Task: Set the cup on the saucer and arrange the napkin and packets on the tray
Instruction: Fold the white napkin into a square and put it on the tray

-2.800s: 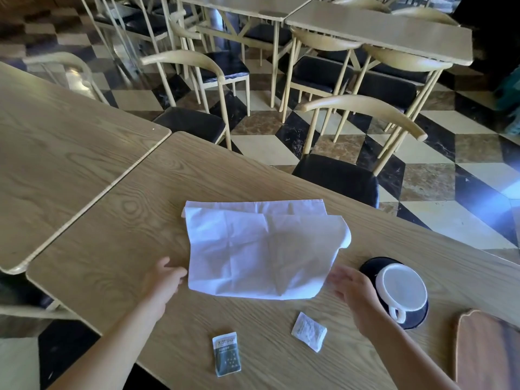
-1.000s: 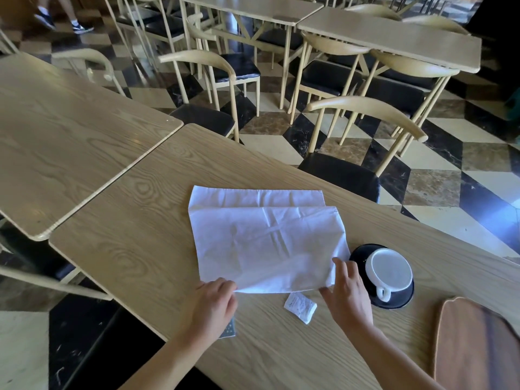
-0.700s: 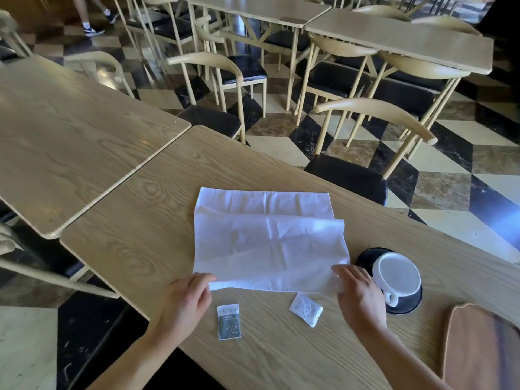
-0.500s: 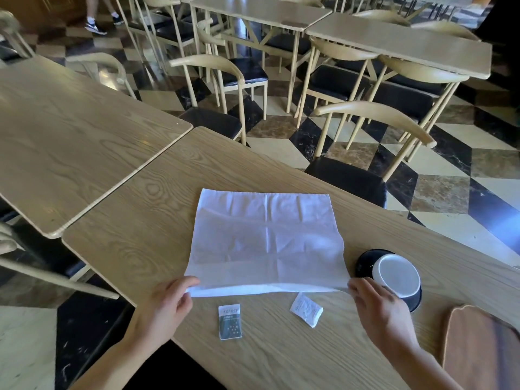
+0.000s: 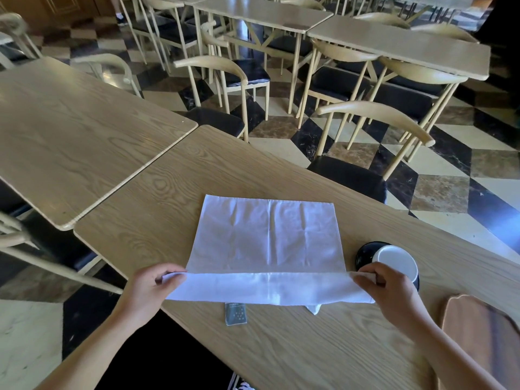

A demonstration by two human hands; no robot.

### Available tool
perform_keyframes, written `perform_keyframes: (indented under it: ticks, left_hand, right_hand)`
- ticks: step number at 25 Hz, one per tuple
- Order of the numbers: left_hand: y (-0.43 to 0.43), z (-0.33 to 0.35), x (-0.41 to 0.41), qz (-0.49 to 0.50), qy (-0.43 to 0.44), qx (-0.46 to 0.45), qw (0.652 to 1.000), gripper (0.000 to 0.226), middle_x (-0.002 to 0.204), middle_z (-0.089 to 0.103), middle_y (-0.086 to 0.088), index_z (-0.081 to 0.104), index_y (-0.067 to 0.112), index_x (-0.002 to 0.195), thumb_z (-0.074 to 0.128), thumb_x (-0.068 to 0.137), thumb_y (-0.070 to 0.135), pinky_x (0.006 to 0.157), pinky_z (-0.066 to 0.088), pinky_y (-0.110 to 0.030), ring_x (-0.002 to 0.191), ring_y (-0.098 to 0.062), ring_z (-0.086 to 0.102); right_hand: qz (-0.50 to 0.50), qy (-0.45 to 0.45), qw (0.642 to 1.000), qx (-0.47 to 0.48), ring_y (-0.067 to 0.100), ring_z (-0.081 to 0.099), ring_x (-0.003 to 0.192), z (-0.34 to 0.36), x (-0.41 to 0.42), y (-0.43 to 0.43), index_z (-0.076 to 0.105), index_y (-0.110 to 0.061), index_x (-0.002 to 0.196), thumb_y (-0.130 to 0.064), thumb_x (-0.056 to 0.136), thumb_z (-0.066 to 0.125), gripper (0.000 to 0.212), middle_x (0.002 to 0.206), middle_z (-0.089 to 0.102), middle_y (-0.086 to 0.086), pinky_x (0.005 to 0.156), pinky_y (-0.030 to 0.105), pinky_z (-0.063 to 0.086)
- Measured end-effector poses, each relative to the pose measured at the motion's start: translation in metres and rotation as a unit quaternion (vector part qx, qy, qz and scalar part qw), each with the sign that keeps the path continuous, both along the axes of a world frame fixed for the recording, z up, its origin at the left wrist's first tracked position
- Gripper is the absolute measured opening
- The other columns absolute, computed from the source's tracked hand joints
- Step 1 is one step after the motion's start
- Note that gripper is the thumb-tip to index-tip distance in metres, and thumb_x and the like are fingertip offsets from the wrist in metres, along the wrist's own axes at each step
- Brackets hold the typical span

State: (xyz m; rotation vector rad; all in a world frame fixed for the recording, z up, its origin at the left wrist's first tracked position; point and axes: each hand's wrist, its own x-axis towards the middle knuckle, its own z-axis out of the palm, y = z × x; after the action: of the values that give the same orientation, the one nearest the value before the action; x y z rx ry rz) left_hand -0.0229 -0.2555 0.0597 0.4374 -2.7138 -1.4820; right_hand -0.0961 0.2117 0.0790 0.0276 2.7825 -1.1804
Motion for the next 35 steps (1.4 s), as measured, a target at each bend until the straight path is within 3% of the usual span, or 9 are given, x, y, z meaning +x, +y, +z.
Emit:
perform_keyframes:
  ticks: [3, 6, 10, 17, 21, 27, 31, 35]
  left_hand:
    - [0.002, -0.001, 0.002, 0.035, 0.01, 0.018, 0.999, 0.019, 0.071, 0.073, 0.0, 0.074, 0.033, 0.083, 0.075, 0.084, 0.015, 0.055, 0.04, -0.016, 0.059, -0.009, 0.056]
    - [0.008, -0.003, -0.005, 0.094, 0.022, 0.059, 0.994, 0.019, 0.073, 0.075, 0.005, 0.073, 0.033, 0.083, 0.075, 0.084, 0.015, 0.061, 0.046, -0.011, 0.064, -0.002, 0.064]
    - [0.012, -0.005, -0.037, 0.163, 0.027, 0.114, 0.98, 0.009, 0.068, 0.073, 0.007, 0.075, 0.023, 0.08, 0.076, 0.083, 0.015, 0.068, 0.05, -0.026, 0.067, -0.005, 0.064]
    - [0.01, -0.009, -0.125, 0.152, 0.072, 0.117, 0.979, 0.003, 0.071, 0.067, -0.005, 0.073, 0.008, 0.085, 0.073, 0.083, 0.005, 0.057, 0.043, -0.009, 0.059, 0.001, 0.055]
    - [0.007, -0.028, -0.182, 0.158, 0.067, 0.121, 0.978, 0.008, 0.075, 0.063, -0.009, 0.07, -0.006, 0.092, 0.069, 0.085, -0.002, 0.062, 0.042, -0.019, 0.066, -0.009, 0.053]
    - [0.003, -0.066, -0.238, 0.149, 0.052, 0.07, 0.985, 0.006, 0.069, 0.058, -0.008, 0.068, -0.013, 0.087, 0.068, 0.082, -0.01, 0.051, 0.036, -0.009, 0.051, 0.001, 0.051]
    - [-0.002, -0.092, -0.257, 0.148, 0.017, 0.039, 0.988, 0.004, 0.072, 0.061, -0.013, 0.07, -0.004, 0.083, 0.071, 0.082, 0.0, 0.062, 0.041, -0.031, 0.064, -0.02, 0.05]
    - [-0.008, -0.108, -0.265, 0.144, 0.0, -0.044, 0.989, 0.004, 0.07, 0.068, -0.006, 0.073, 0.013, 0.08, 0.075, 0.08, 0.016, 0.068, 0.048, -0.037, 0.067, -0.025, 0.06]
  right_hand:
    - [-0.014, -0.005, 1.0, -0.014, 0.011, 0.057, 0.063, 0.001, -0.002, 0.0, 0.065, -0.045, 0.079, -0.034, 0.08, 0.076, 0.015, 0.07, 0.067, -0.013, 0.056, 0.032, 0.047]
    - [-0.027, -0.008, 0.999, -0.014, 0.015, 0.056, 0.06, -0.001, -0.014, -0.007, 0.064, -0.038, 0.073, -0.03, 0.084, 0.073, 0.016, 0.062, 0.064, -0.01, 0.056, 0.034, 0.045]
    - [-0.053, -0.012, 0.999, 0.003, 0.018, 0.059, 0.062, -0.008, -0.042, -0.014, 0.061, -0.033, 0.072, -0.024, 0.089, 0.068, 0.021, 0.062, 0.065, -0.002, 0.053, 0.032, 0.041]
    - [-0.053, 0.019, 0.998, 0.031, 0.005, 0.058, 0.065, -0.021, -0.12, -0.021, 0.063, -0.029, 0.076, -0.027, 0.086, 0.069, 0.012, 0.067, 0.065, -0.009, 0.054, 0.024, 0.038]
    - [-0.07, -0.001, 0.997, 0.037, 0.012, 0.058, 0.063, -0.04, -0.174, -0.034, 0.063, -0.025, 0.074, -0.029, 0.086, 0.068, 0.014, 0.065, 0.065, -0.002, 0.054, 0.025, 0.039]
    - [-0.086, -0.04, 0.992, 0.082, 0.023, 0.059, 0.07, -0.075, -0.226, -0.045, 0.066, -0.022, 0.078, -0.028, 0.088, 0.066, 0.011, 0.071, 0.065, -0.003, 0.062, 0.03, 0.04]
    - [-0.086, -0.033, 0.988, 0.123, 0.025, 0.057, 0.067, -0.091, -0.237, -0.044, 0.065, -0.02, 0.078, -0.029, 0.089, 0.065, 0.014, 0.068, 0.063, -0.002, 0.061, 0.031, 0.042]
    - [-0.096, -0.026, 0.987, 0.127, 0.028, 0.059, 0.07, -0.101, -0.238, -0.042, 0.065, -0.017, 0.08, -0.031, 0.089, 0.065, 0.016, 0.069, 0.065, 0.0, 0.062, 0.034, 0.047]
